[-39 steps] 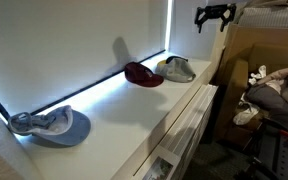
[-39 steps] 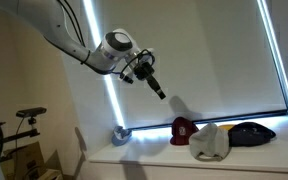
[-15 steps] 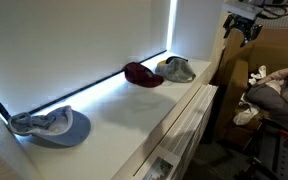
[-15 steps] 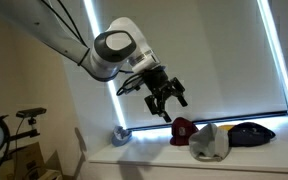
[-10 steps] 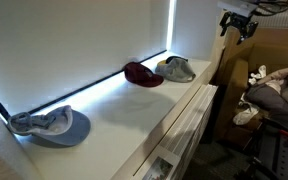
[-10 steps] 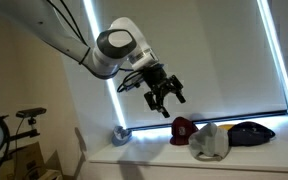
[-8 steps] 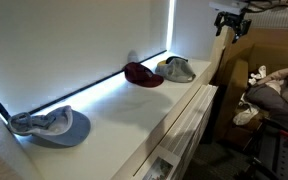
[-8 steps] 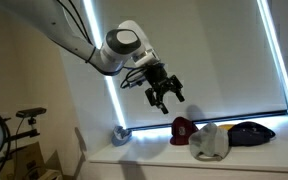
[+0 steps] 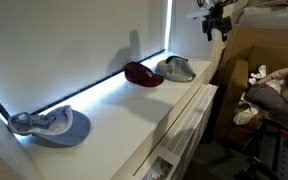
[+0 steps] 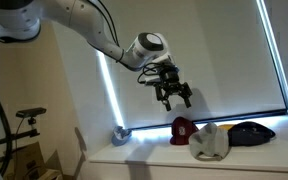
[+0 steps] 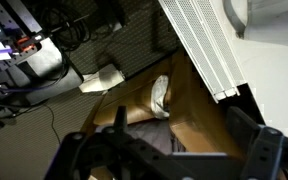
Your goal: Get the white cap and put it next to the blue cap
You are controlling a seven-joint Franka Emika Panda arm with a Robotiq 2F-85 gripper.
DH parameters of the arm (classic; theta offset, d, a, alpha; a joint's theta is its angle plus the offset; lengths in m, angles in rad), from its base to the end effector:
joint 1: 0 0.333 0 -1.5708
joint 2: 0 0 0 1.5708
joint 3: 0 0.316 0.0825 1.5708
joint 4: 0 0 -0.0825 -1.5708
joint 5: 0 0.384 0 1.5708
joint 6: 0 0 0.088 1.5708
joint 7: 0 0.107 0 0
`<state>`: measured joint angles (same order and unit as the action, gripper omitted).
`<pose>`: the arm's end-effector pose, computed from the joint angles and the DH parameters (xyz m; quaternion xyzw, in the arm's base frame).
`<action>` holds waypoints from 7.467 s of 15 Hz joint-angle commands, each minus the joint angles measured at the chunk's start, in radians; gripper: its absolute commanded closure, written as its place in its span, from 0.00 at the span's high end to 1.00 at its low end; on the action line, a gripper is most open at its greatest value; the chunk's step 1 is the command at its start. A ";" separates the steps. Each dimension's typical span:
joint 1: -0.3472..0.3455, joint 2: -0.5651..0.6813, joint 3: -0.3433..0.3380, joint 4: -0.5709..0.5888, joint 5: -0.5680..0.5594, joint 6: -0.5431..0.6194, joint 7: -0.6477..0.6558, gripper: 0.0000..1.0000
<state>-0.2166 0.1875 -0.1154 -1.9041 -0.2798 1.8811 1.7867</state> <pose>0.5416 -0.2061 0.3892 0.5302 -0.8301 0.0143 0.1724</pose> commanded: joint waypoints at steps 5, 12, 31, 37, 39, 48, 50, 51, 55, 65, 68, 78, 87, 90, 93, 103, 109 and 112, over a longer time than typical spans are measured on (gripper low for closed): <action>0.000 0.302 -0.104 0.310 0.176 0.002 0.085 1.00; -0.039 0.373 -0.135 0.305 0.296 0.023 0.044 1.00; -0.018 0.513 -0.088 0.303 0.653 0.483 0.248 1.00; 0.026 0.601 -0.145 0.393 0.598 0.502 0.426 1.00; 0.018 0.642 -0.147 0.440 0.582 0.481 0.489 1.00; -0.019 0.656 -0.099 0.448 0.597 0.446 0.449 0.75; -0.035 0.655 -0.078 0.451 0.611 0.411 0.429 0.66; -0.042 0.661 -0.070 0.458 0.615 0.403 0.422 0.60; -0.057 0.673 -0.064 0.474 0.620 0.375 0.414 0.30; -0.102 0.582 -0.010 0.538 0.696 0.315 0.326 0.01; -0.115 0.519 0.019 0.560 0.740 0.259 0.264 0.01; 0.014 0.319 0.103 0.495 0.890 0.309 0.117 0.01; 0.400 0.122 0.074 0.379 0.407 0.568 0.397 0.01; 0.520 0.073 0.091 0.339 0.179 0.581 0.531 0.01; 0.574 0.030 0.150 0.295 0.075 0.575 0.543 0.01; 0.454 0.007 0.331 0.062 0.649 0.903 -0.174 0.01; 0.469 0.080 0.311 0.073 0.684 0.931 -0.238 0.11; 0.469 0.066 0.312 0.076 0.683 0.930 -0.236 0.29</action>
<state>0.2527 0.2542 0.1974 -1.8290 0.4008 2.8147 1.5534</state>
